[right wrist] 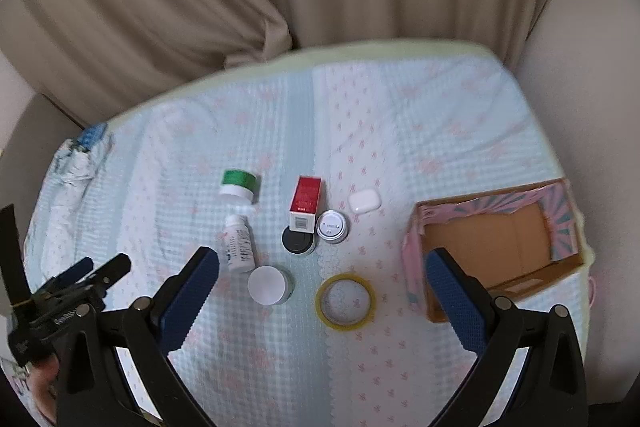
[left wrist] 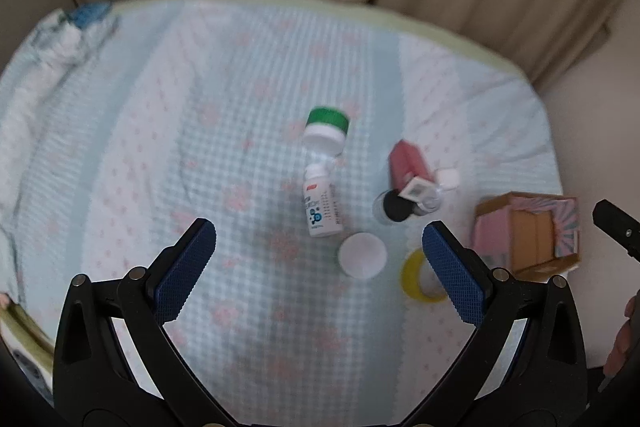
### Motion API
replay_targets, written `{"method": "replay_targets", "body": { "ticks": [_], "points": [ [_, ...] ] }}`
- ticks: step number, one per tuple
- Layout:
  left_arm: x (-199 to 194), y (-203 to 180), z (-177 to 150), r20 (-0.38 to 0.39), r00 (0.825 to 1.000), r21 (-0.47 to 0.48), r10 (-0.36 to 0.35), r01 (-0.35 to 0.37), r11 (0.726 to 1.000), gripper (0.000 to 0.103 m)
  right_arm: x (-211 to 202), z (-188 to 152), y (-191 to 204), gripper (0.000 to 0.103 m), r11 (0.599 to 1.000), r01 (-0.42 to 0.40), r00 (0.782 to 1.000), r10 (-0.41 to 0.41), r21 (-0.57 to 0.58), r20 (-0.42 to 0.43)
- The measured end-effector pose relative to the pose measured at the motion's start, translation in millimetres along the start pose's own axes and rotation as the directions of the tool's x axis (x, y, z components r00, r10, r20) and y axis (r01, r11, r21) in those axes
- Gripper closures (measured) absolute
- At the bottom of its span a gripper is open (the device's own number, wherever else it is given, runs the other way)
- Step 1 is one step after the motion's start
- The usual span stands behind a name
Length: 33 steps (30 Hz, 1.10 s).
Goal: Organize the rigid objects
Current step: 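Grasp the white vitamin bottle with the left tool while the right tool grasps the red box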
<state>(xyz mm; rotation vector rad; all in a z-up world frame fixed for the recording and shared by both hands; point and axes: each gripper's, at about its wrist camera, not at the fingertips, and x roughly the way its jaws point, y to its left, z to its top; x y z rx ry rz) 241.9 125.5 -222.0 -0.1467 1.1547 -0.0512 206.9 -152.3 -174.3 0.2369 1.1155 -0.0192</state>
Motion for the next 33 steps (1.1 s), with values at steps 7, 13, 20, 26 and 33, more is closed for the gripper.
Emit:
{"method": "replay_targets", "body": {
  "ticks": [7,13,20,26,33],
  "points": [
    [113,12,19,-0.158,0.987,-0.063,0.01,-0.02,0.998,0.001,115,37,1,0.0,0.998,-0.041,0.981,0.05,0.05,-0.189],
    [187,12,22,-0.284,0.959,-0.097,0.021,-0.051,0.994,0.003,205,68,3,0.0,0.997,-0.052,0.945,0.069,0.06,-0.321],
    [255,3,19,-0.386,0.922,-0.093,0.036,-0.078,0.993,0.007,300,77,5,0.009,0.997,-0.042,0.877,0.066,0.061,-0.476],
    [284,-3,14,-0.426,0.903,-0.079,0.048,-0.09,0.993,0.023,344,71,-1,0.025,0.995,-0.038,0.821,0.082,0.089,-0.564],
    [293,-10,5,-0.422,0.906,-0.085,0.024,-0.065,0.994,0.052,365,61,0,0.062,0.995,-0.049,0.797,0.088,0.081,-0.598]
  ]
}}
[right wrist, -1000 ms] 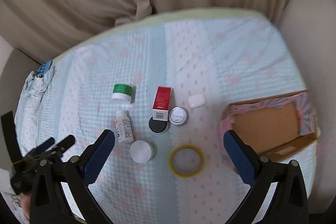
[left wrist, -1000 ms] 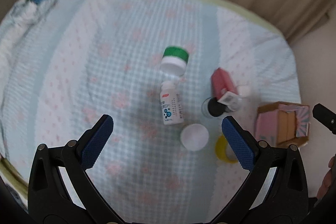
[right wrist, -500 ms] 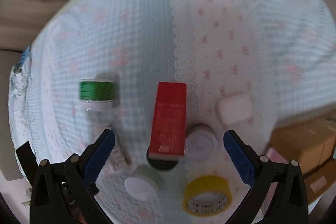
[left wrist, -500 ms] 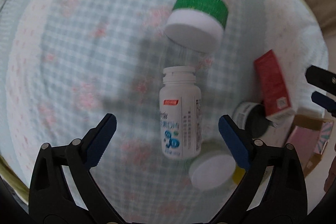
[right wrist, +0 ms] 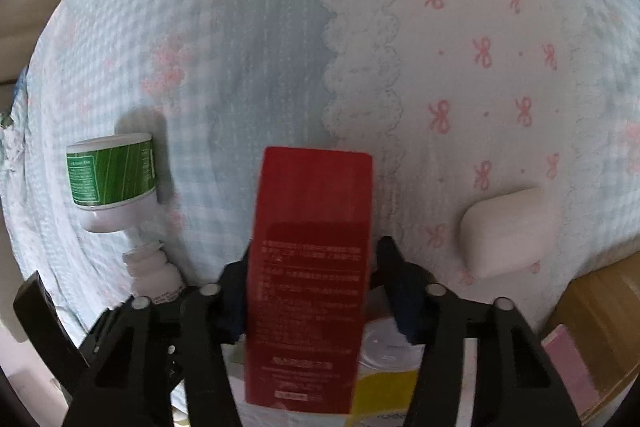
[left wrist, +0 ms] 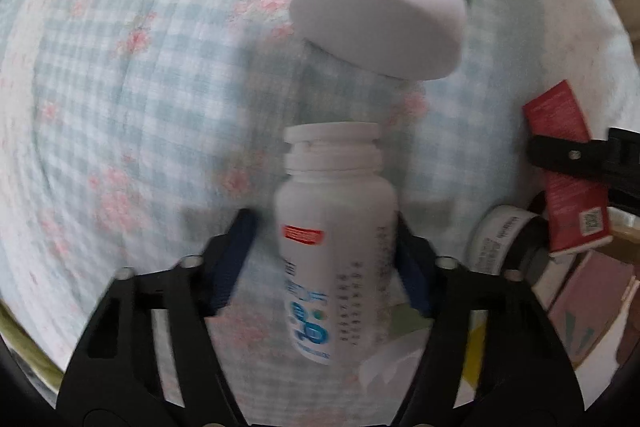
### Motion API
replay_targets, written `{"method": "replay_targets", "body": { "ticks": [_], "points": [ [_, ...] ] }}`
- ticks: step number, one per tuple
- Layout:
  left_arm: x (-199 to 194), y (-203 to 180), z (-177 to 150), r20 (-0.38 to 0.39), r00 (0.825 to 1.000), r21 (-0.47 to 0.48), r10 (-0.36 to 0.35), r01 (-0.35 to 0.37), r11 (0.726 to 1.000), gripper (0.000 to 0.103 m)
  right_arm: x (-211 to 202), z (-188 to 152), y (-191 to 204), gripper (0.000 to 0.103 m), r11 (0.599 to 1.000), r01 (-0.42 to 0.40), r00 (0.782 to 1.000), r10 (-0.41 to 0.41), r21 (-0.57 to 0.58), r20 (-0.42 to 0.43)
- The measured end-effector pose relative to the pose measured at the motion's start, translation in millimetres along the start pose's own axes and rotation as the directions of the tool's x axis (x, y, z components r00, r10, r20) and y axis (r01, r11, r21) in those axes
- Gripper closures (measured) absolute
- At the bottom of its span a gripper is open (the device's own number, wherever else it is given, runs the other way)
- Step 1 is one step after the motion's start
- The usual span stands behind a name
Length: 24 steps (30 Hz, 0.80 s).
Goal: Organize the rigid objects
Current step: 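Grasp the white vitamin bottle with the left tool while the right tool grasps the red box, then carry the bottle and red box into the cardboard box and release both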
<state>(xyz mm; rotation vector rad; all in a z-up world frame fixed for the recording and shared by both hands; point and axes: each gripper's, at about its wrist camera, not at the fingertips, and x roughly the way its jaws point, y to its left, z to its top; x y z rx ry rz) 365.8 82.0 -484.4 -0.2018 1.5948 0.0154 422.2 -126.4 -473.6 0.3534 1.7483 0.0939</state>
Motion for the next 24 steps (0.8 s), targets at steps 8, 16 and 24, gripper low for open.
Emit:
{"method": "replay_targets", "body": {
  "ticks": [8,16,24],
  "points": [
    [-13,-3,-9,0.022,0.999,0.001,-0.035,0.035,0.999,0.056,-9,-7,3,0.064,1.0,0.03,0.999,-0.03,-0.002,0.039],
    [-46,21,-24,0.096,0.993,-0.016,-0.075,0.077,0.997,0.056,-46,-44,7,0.064,1.0,-0.017,0.988,0.016,0.005,0.155],
    [-138,29,-61,0.224,0.964,0.021,-0.141,0.14,0.99,0.056,-128,-118,21,0.064,0.997,-0.081,0.952,0.082,-0.014,0.295]
  ]
}}
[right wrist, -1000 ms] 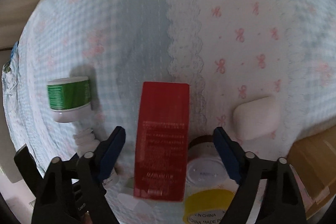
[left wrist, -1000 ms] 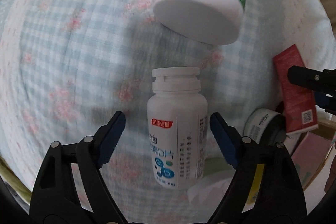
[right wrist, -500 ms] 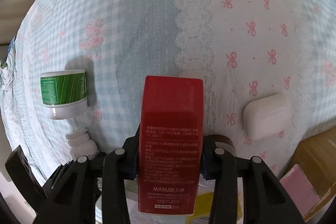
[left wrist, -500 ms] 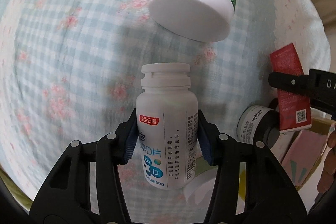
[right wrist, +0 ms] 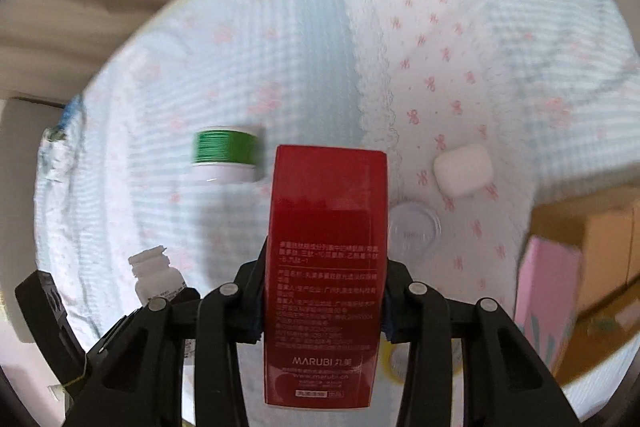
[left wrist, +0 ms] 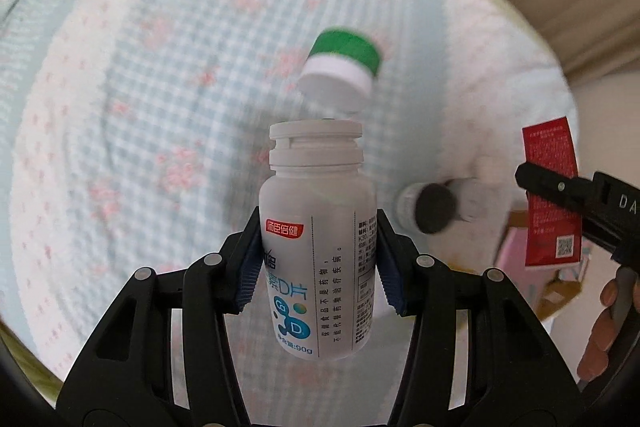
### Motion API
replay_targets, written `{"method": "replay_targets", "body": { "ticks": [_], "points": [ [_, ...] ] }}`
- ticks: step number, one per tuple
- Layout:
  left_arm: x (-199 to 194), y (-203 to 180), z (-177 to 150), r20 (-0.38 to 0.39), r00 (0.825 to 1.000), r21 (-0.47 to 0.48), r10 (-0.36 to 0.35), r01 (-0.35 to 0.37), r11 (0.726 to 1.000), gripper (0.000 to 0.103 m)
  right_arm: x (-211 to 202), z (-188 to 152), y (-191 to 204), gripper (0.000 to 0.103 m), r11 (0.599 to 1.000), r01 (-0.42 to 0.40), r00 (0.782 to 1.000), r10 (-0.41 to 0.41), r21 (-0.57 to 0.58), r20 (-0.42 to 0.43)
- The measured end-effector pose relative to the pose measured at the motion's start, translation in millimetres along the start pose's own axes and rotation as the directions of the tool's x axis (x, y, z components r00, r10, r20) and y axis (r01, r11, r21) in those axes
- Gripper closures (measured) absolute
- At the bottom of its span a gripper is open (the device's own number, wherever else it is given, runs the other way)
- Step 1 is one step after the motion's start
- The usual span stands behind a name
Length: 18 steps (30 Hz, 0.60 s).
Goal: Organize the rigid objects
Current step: 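Carry the bottle and red box into the cardboard box and release both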
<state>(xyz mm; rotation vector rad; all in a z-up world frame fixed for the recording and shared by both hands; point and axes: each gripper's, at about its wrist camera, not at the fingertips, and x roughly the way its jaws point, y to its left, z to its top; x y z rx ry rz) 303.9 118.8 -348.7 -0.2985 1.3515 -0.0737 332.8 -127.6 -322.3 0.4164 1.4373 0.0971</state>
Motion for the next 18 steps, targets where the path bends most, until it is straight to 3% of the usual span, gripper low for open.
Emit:
{"method": "replay_targets", "body": {
  "ticks": [8,13,18],
  "points": [
    [-94,-30,-28,0.11,0.993,0.1,-0.037,0.026,0.995,0.056,-79,-51,9,0.064,0.996,-0.074,0.99,0.067,0.053,0.121],
    [-139,-63,-58,0.144,0.988,0.105,-0.058,0.043,0.994,0.056,-124,-81,-21,0.064,0.995,-0.082,0.983,0.07,0.061,0.171],
    [-157,-108,-90,0.18,0.982,0.105,-0.065,0.047,0.993,0.056,-168,-104,-72,0.064,0.994,-0.086,0.977,0.072,0.066,0.199]
  ]
}}
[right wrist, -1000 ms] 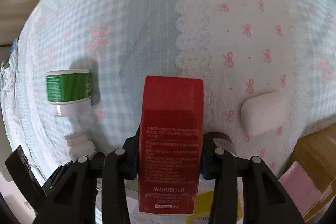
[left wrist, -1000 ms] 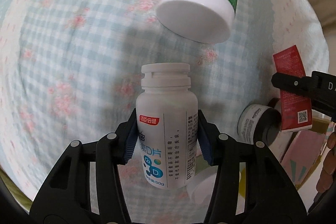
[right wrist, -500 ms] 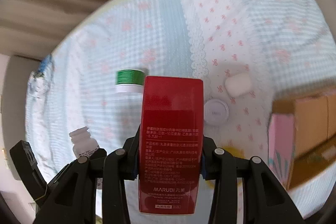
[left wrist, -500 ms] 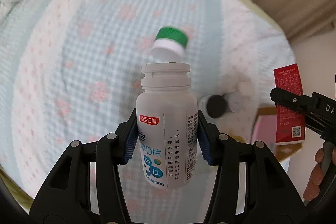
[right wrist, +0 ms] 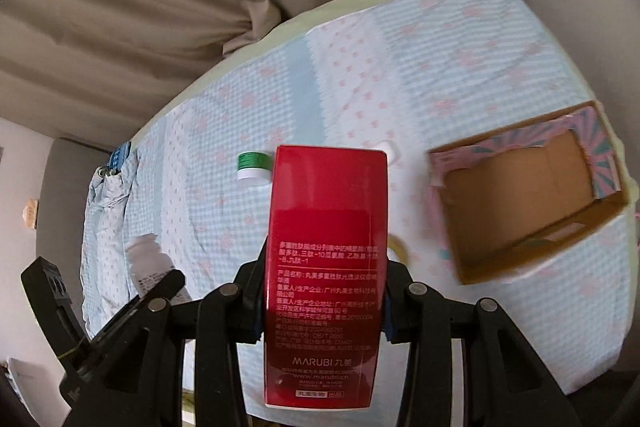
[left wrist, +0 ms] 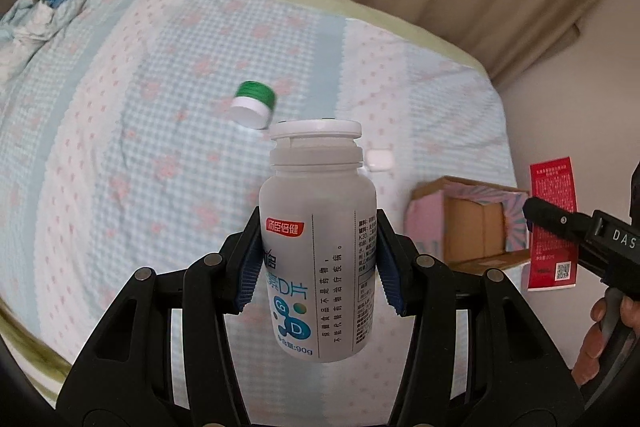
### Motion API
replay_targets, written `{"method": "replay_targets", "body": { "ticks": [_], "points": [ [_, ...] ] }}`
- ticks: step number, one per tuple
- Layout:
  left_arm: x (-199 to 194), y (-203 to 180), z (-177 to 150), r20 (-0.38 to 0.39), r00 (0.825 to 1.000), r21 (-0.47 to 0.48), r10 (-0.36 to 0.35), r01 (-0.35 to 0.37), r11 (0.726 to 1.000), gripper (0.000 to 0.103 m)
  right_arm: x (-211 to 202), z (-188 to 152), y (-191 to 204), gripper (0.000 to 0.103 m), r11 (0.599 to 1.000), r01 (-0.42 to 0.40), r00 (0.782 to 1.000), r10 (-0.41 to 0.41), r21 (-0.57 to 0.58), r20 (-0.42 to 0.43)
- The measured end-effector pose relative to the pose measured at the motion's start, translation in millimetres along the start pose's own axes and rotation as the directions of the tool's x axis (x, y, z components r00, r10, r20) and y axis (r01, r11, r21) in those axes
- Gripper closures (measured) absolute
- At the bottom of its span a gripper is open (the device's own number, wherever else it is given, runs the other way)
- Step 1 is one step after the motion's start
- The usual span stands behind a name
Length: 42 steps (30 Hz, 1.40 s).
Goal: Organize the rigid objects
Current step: 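Carry the bottle and red box into the cardboard box and release both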
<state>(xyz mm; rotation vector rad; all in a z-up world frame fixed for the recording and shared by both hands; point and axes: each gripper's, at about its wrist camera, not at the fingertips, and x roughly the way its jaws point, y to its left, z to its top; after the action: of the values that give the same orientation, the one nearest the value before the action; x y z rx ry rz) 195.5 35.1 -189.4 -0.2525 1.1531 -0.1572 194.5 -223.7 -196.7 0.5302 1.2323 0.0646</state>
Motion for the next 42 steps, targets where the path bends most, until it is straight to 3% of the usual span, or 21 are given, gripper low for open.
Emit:
{"method": "replay_targets", "body": {
  "ticks": [5,11,21,27,35,38,42],
  "points": [
    [3,-64,-23,0.01,1.0,-0.024,-0.009,0.01,1.0,0.056,-39,4,-68,0.064,1.0,0.015,1.0,-0.015,-0.016,0.016],
    [33,-151,-34,-0.021,0.999,0.033,-0.04,0.04,0.999,0.056,-64,22,-151,0.064,0.996,0.088,0.996,-0.087,-0.026,0.035],
    [128,-267,-44,-0.141,0.99,0.178,-0.027,0.052,0.983,0.056,-49,48,-258,0.064,0.991,0.129,0.992,-0.128,0.043,-0.015],
    [198,-301,-45,-0.238,0.971,0.25,0.033,0.028,0.968,0.056,-12,60,-302,0.064,0.989,0.135,0.989,-0.131,0.062,-0.066],
    [292,-311,-64,-0.364,0.923,0.342,0.126,0.006,0.94,0.056,54,63,-330,0.064,0.991,0.115,0.987,-0.107,0.061,-0.124],
    [308,-311,-72,-0.389,0.909,0.365,0.151,0.001,0.931,0.056,70,59,-330,0.064,0.993,0.101,0.987,-0.092,0.064,-0.135],
    [313,-312,-79,-0.387,0.905,0.409,0.179,-0.006,0.912,0.056,79,58,-327,0.064,0.993,0.108,0.984,-0.1,0.049,-0.145]
  ]
}}
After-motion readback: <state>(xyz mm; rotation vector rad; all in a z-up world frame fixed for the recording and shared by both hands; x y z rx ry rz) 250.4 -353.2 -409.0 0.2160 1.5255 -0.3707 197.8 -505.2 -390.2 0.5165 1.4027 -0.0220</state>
